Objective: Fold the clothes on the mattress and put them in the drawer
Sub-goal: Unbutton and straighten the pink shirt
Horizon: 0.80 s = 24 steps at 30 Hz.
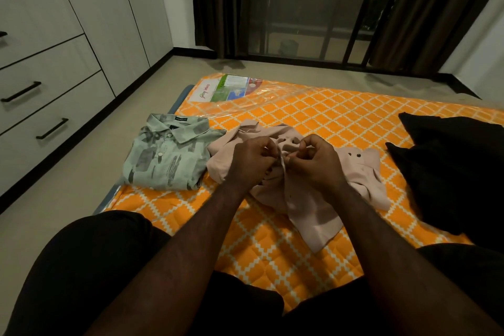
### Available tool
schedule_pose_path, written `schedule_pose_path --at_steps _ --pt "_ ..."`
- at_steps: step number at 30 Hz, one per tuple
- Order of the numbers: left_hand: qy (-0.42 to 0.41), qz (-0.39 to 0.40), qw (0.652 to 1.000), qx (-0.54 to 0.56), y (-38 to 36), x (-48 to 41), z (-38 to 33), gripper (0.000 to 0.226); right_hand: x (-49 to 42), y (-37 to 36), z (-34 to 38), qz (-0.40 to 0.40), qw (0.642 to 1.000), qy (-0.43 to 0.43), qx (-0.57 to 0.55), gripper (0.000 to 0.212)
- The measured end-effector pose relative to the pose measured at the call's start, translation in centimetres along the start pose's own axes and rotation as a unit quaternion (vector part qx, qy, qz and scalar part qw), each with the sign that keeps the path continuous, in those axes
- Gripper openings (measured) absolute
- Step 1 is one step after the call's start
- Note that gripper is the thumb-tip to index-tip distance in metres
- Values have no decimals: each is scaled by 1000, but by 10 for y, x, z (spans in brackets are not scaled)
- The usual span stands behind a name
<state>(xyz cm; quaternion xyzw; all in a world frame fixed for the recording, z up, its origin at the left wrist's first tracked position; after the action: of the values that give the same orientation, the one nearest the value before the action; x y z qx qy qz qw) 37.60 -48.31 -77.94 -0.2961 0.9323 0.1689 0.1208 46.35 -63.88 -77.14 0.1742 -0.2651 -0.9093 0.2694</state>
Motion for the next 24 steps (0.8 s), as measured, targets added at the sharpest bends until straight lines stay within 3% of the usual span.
schedule_pose_path --at_steps 4,9,12,16,19,24 --pt "49 8 999 16 -5 0 3 13 0 -2 -1 -45 998 -9 40 25" --pt "120 7 989 87 -16 5 2 11 3 -6 1 -115 989 -14 94 28" --pt "180 -16 963 200 -24 11 0 19 4 -10 0 -153 982 -11 107 23" --pt "228 -73 936 260 -31 17 1 16 9 -17 5 -181 976 -1 123 21" --pt "251 -112 922 272 -31 18 0 9 13 -23 10 -188 974 -2 126 20" --pt "262 -122 916 279 -32 16 3 15 12 -23 10 -150 986 -48 60 24"
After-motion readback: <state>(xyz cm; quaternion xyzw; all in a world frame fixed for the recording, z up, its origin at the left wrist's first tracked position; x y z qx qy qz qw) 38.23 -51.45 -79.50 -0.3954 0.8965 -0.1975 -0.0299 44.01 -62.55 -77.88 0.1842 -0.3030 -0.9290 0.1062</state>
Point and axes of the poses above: each hand's wrist, its own x-axis away from the middle knuckle, its own y-axis out of the back of the hand, z = x × y, the point moved 2 cm from there along -x, towards the middle knuckle, and after that the axes turned 15 degrees about x, right-handed, at the moved point
